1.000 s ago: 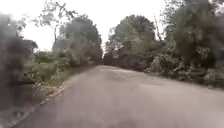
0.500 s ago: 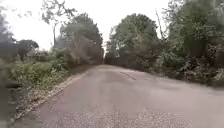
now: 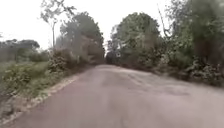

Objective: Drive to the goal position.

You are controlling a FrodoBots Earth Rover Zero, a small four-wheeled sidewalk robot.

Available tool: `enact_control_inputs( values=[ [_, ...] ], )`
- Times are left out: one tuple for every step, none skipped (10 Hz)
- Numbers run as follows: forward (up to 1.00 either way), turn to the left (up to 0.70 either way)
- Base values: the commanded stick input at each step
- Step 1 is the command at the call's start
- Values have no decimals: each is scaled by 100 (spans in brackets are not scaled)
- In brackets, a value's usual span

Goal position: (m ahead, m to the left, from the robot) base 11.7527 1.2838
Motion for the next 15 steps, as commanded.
enact_control_inputs(
  values=[
    [100,0],
    [100,0],
    [100,0],
    [100,0],
    [100,0],
    [100,0],
    [100,0],
    [100,0],
    [100,0],
    [100,0],
    [100,0],
    [100,0],
    [100,0],
    [100,0],
    [100,0]
  ],
)
